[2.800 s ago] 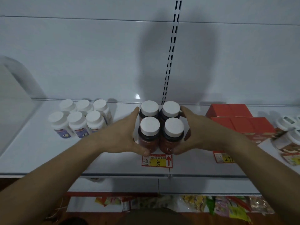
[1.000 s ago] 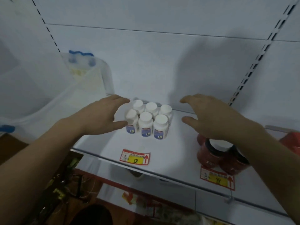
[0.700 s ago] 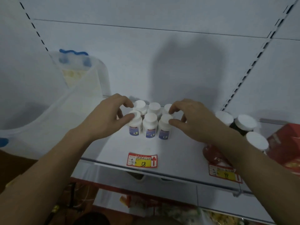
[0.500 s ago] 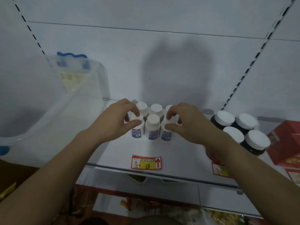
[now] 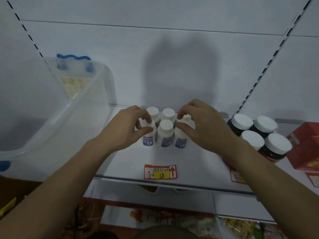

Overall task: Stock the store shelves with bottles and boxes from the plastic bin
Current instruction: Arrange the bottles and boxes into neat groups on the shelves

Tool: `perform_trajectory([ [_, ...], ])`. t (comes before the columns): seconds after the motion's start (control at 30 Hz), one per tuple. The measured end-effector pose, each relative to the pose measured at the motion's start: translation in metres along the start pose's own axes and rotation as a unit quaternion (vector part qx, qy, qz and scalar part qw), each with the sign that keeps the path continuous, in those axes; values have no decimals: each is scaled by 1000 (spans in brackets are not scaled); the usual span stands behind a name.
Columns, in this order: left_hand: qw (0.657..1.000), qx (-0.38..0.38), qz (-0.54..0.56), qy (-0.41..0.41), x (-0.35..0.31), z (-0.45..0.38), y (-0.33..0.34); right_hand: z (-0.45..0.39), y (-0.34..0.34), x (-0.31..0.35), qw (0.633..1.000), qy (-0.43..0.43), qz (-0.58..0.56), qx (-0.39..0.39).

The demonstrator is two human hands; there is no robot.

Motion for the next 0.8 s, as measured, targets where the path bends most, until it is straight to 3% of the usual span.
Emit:
perform_trajectory([
  [0.1,1000,-2,1,2,0,1,-1,-6,7,23,998,-50,45,21],
  [0.23,1000,-1,2,-2,-1,2,0,-17,25,28,988,-45,128,76],
  [0.5,1000,11,-8,-5,-3,21,-5,-10,32,31,990,-31,96,95],
  [0.8,999,-30,20,3,-7,62,-7,26,38,50,996,-51,58,53],
])
Point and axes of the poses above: each hand's wrist, its own z-axis away from the middle knuckle, its own y-axis out of the palm, x = y × z, the point moved 7 cm from there along -z, towards the middle knuckle, and after that the axes turned 11 degrees about y, right-handed, at the moved point
